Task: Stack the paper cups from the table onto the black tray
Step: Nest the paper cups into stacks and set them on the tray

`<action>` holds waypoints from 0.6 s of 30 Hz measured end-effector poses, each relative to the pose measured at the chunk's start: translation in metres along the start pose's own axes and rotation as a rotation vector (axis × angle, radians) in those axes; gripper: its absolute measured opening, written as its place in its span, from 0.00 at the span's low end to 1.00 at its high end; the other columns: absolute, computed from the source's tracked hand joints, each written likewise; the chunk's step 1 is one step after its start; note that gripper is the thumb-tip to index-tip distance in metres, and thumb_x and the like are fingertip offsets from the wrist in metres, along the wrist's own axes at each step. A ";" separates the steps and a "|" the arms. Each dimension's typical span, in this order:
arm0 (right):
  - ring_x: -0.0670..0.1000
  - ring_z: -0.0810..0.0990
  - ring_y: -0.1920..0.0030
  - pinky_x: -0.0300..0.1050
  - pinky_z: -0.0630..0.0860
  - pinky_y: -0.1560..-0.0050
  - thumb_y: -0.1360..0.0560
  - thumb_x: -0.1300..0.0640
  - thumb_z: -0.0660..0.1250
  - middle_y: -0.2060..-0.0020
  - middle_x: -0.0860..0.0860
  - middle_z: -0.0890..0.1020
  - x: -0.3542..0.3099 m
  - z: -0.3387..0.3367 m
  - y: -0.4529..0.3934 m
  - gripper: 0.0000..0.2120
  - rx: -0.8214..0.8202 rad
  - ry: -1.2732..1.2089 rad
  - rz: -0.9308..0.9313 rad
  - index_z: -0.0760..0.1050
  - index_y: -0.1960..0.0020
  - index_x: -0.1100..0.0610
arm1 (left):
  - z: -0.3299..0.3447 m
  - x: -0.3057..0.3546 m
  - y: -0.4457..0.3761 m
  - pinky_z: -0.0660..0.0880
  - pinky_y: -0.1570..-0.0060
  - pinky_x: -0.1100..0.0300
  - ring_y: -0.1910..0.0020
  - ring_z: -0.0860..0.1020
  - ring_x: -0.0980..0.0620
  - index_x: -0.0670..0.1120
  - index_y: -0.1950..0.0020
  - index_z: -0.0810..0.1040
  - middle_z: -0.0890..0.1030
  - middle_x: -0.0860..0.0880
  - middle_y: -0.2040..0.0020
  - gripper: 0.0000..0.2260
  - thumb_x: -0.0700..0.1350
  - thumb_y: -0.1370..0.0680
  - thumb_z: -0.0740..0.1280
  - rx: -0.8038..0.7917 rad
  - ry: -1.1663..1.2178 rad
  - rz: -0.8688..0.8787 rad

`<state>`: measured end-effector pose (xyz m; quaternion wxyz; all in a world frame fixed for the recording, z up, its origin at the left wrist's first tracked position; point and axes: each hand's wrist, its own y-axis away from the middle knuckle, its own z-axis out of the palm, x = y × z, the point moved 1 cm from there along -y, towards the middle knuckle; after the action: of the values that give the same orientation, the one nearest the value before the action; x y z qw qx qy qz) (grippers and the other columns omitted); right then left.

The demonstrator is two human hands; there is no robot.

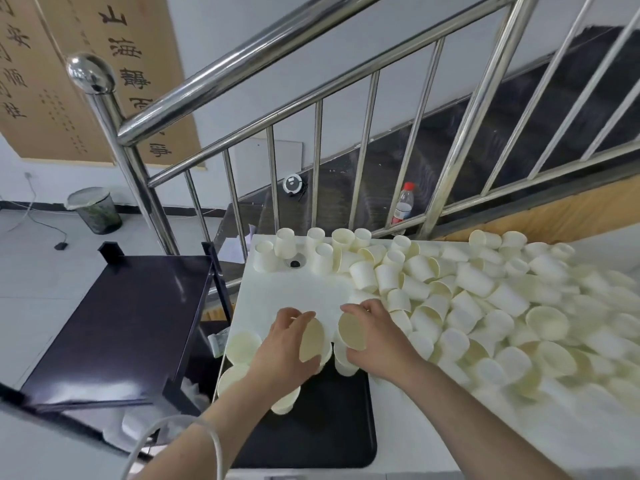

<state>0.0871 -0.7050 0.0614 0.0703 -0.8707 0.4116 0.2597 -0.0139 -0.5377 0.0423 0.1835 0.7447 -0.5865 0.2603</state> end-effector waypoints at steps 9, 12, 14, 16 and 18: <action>0.49 0.69 0.36 0.42 0.73 0.42 0.29 0.53 0.71 0.36 0.47 0.62 0.014 0.024 0.042 0.35 -0.132 0.099 0.060 0.61 0.26 0.46 | 0.031 0.004 0.022 0.71 0.41 0.57 0.32 0.64 0.51 0.55 0.26 0.60 0.65 0.55 0.31 0.33 0.54 0.28 0.68 -0.219 -0.260 0.019; 0.51 0.70 0.37 0.44 0.74 0.42 0.30 0.53 0.72 0.35 0.49 0.61 0.019 0.039 0.043 0.35 -0.179 0.132 0.075 0.60 0.26 0.47 | 0.041 0.000 0.021 0.70 0.41 0.55 0.32 0.64 0.50 0.55 0.26 0.59 0.65 0.55 0.30 0.32 0.53 0.28 0.67 -0.268 -0.313 0.033; 0.52 0.70 0.38 0.44 0.74 0.42 0.30 0.53 0.72 0.35 0.49 0.61 0.022 0.047 0.041 0.35 -0.195 0.146 0.087 0.61 0.27 0.48 | 0.047 -0.003 0.019 0.68 0.39 0.55 0.31 0.64 0.50 0.55 0.25 0.59 0.64 0.54 0.30 0.32 0.52 0.27 0.67 -0.296 -0.358 0.048; 0.53 0.71 0.39 0.44 0.74 0.43 0.30 0.53 0.73 0.35 0.50 0.61 0.024 0.055 0.039 0.35 -0.208 0.167 0.091 0.61 0.27 0.49 | 0.054 -0.007 0.017 0.66 0.38 0.56 0.31 0.63 0.50 0.55 0.25 0.58 0.63 0.55 0.29 0.32 0.52 0.26 0.67 -0.310 -0.391 0.059; 0.53 0.71 0.39 0.44 0.75 0.45 0.30 0.53 0.73 0.34 0.50 0.60 0.027 0.061 0.035 0.36 -0.217 0.186 0.089 0.60 0.27 0.49 | 0.061 -0.013 0.014 0.64 0.36 0.56 0.30 0.63 0.50 0.55 0.25 0.58 0.64 0.55 0.29 0.32 0.53 0.26 0.67 -0.316 -0.396 0.067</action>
<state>0.0504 -0.7253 -0.0016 -0.0740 -0.8743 0.4243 0.2239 -0.0197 -0.5663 -0.0145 0.1703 0.7234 -0.6688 0.0206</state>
